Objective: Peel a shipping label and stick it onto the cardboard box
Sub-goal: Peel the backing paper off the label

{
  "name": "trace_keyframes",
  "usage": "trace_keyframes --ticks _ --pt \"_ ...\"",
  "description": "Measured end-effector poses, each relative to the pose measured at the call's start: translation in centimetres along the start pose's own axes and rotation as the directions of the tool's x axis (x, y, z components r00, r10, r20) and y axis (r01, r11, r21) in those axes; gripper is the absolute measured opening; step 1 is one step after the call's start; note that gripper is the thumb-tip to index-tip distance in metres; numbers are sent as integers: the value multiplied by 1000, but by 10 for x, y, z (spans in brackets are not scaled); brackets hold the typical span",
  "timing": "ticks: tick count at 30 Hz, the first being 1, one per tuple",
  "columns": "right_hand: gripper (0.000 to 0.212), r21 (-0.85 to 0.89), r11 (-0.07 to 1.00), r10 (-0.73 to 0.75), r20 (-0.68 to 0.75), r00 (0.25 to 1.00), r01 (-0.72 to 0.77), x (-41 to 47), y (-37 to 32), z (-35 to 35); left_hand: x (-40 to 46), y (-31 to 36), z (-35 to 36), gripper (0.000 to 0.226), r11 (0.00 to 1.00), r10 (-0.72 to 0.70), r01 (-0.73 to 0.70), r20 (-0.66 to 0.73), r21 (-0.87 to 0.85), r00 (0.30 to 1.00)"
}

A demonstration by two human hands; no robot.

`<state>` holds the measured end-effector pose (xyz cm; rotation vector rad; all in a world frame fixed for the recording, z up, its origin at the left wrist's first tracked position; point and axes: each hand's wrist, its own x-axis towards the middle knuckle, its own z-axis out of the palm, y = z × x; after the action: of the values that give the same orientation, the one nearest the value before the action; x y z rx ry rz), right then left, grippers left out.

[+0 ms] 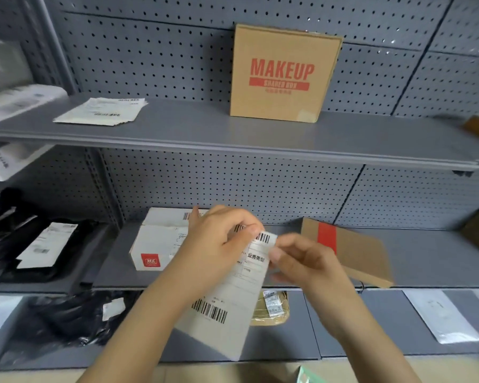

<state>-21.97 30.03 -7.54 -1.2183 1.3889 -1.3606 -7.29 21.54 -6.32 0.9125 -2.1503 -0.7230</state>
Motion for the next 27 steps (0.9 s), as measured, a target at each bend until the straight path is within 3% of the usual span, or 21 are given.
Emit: trace_keyframes --ticks 4,16,27 --pt "11 48 999 10 -44 999 -8 -2 -4 -17 -7 2 3 17 999 -26 24 48 39 999" --pt "24 -62 998 3 0 1000 -3 0 -1 -16 -11 5 5 20 989 -66 47 132 144 989" --pt "24 -105 994 -7 15 1000 9 4 0 -15 -7 6 5 20 986 -81 59 134 157 988"
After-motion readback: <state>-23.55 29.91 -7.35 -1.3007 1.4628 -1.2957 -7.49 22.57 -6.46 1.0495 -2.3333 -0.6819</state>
